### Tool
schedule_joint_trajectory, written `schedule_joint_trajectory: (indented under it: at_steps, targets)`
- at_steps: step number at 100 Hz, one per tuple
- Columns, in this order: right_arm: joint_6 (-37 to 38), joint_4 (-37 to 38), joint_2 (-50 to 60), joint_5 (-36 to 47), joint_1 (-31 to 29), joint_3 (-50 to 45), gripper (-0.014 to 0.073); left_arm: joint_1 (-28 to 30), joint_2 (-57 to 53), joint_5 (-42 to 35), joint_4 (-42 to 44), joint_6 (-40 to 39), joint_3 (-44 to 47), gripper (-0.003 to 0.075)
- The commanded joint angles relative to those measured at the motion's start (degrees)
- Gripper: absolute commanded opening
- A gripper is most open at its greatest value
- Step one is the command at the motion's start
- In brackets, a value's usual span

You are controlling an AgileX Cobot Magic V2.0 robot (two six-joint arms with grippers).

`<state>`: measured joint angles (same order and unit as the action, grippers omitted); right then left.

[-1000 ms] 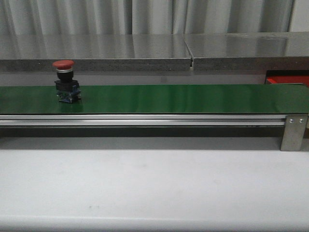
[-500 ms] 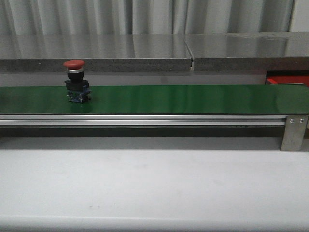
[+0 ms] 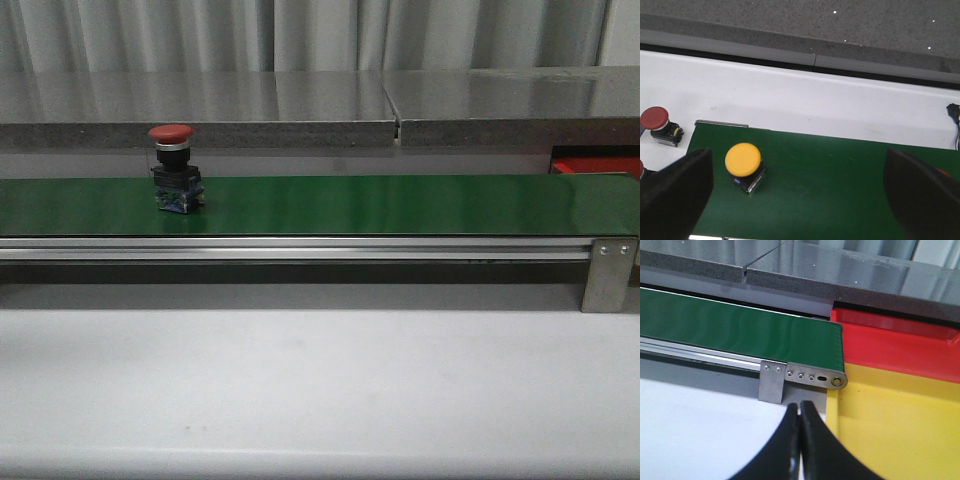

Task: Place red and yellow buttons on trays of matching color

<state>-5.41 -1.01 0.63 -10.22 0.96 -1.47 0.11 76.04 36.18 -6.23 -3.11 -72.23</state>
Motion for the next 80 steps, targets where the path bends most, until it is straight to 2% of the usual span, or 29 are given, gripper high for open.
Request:
schedule_joint_trajectory:
  at_steps: [1, 24, 39, 44, 51, 58, 73, 80]
  targets:
    - [-0.2, 0.2, 1.1, 4.7, 0.2, 1.3, -0.0068, -0.7, -8.6, -8.9, 0.0, 0.0, 6.2, 0.0671]
    - [-0.2, 0.2, 1.1, 4.7, 0.2, 1.3, -0.0068, -0.7, -25.5, -12.8, 0.0, 0.0, 24.3, 0.0671]
    - [-0.2, 0.2, 1.1, 4.7, 0.2, 1.3, -0.0068, -0.7, -33.8, -13.8, 0.0, 0.0, 32.1, 0.0668]
    - [-0.2, 0.2, 1.1, 4.7, 0.2, 1.3, -0.0068, -0.7, -36.0, -13.9, 0.0, 0.0, 33.8, 0.0642]
    - [-0.2, 0.2, 1.1, 4.7, 0.2, 1.3, -0.0068, -0.7, -38.5, -14.1, 0.2, 0.0, 35.7, 0.0554]
    - [-0.2, 0.2, 1.1, 4.7, 0.2, 1.3, -0.0068, -0.7, -40.1, -14.6, 0.1, 0.0, 37.1, 0.0406]
    - [-0.2, 0.2, 1.1, 4.7, 0.2, 1.3, -0.0068, -0.7, -40.9, -14.9, 0.1, 0.0, 38.0, 0.0001]
    - [-0.2, 0.2, 1.1, 4.7, 0.2, 1.3, -0.0068, -0.7, -40.9, -15.0, 0.1, 0.0, 38.0, -0.0020]
